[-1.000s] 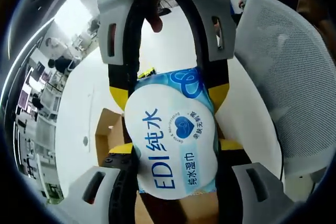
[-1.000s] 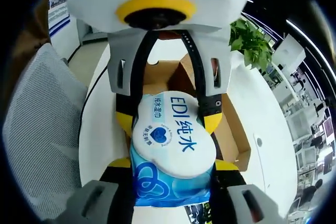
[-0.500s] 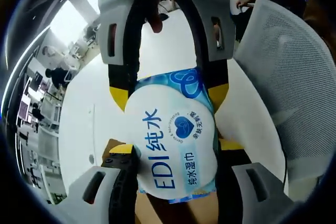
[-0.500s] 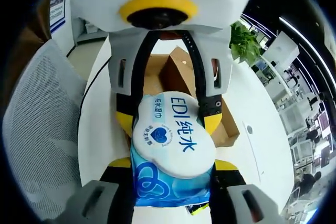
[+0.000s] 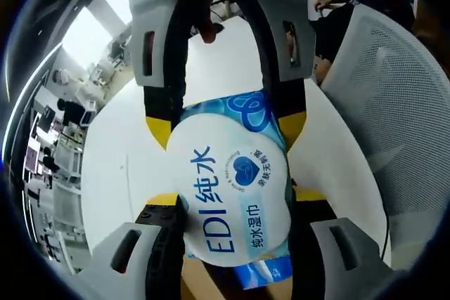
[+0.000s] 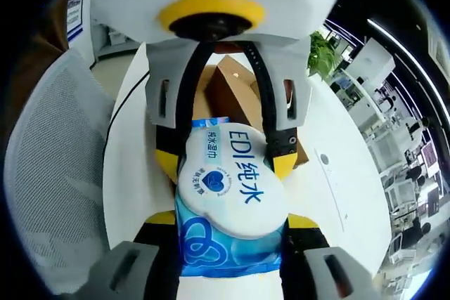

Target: Operate the shoe box by opening the lid, removing the specified soft item, and placing it in the target area until the item is outside and the box remains undamaged.

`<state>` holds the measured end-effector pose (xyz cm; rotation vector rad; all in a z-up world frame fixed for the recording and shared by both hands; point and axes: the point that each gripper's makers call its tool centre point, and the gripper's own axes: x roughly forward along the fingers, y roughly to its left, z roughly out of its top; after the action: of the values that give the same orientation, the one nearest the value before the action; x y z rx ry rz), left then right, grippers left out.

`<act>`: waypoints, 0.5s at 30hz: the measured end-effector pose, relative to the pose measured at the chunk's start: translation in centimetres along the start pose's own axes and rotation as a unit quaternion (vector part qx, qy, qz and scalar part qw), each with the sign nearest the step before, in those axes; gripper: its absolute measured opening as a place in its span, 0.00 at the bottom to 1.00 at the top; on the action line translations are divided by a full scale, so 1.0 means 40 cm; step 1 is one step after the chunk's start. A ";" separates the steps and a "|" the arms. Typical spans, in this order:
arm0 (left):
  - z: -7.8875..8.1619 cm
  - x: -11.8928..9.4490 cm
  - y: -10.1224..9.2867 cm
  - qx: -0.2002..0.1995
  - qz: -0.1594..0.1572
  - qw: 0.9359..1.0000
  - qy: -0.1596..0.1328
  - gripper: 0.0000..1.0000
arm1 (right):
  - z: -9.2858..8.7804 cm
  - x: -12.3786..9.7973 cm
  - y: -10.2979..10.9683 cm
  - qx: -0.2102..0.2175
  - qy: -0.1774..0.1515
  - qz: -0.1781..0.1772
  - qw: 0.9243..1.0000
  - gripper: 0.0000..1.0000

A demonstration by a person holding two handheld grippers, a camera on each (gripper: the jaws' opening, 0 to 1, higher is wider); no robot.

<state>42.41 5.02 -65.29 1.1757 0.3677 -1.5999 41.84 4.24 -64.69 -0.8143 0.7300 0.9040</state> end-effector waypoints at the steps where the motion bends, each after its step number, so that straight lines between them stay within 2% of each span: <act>1: 0.004 0.004 0.003 0.002 0.000 1.000 0.000 0.59 | -0.007 -0.004 -0.004 0.001 0.000 -0.001 1.000 0.53; 15: 0.058 0.046 0.039 0.013 -0.006 1.000 -0.003 0.59 | -0.065 -0.030 -0.036 0.007 0.004 -0.005 1.000 0.52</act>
<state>42.69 1.68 -65.25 1.1901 0.3527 -1.6224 42.09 1.04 -64.59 -0.8086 0.7390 0.8865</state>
